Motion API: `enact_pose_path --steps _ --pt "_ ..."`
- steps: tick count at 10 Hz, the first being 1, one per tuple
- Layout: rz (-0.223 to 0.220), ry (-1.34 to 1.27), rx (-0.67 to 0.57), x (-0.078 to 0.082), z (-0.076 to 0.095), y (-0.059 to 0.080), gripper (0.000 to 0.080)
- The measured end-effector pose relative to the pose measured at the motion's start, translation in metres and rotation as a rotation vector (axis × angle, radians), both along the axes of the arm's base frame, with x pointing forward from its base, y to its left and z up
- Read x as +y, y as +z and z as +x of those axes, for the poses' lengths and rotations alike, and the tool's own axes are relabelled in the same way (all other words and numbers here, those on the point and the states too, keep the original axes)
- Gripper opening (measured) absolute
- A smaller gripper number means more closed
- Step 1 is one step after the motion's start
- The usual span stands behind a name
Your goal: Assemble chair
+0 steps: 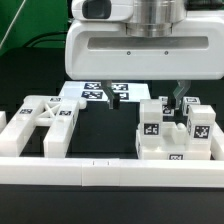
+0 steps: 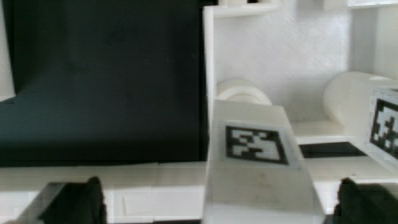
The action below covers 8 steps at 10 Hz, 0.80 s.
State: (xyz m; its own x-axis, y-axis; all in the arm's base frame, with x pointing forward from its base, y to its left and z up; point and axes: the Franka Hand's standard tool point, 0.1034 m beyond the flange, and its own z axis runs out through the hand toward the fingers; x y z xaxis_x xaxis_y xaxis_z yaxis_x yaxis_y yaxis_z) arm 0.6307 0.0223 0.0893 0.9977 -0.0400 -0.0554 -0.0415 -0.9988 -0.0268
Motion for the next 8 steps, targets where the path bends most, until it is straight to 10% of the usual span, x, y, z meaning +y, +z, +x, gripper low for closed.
enact_pose_path --steps 3,4,8 --pt "-0.001 -0.019 0.002 0.0081 0.0013 -0.0010 0.0534" --pt "-0.002 -0.018 0.003 0.0097 0.0009 -0.0019 0.0332" --pt "-0.003 -0.041 0.003 0.0090 0.0010 -0.0018 0.0287"
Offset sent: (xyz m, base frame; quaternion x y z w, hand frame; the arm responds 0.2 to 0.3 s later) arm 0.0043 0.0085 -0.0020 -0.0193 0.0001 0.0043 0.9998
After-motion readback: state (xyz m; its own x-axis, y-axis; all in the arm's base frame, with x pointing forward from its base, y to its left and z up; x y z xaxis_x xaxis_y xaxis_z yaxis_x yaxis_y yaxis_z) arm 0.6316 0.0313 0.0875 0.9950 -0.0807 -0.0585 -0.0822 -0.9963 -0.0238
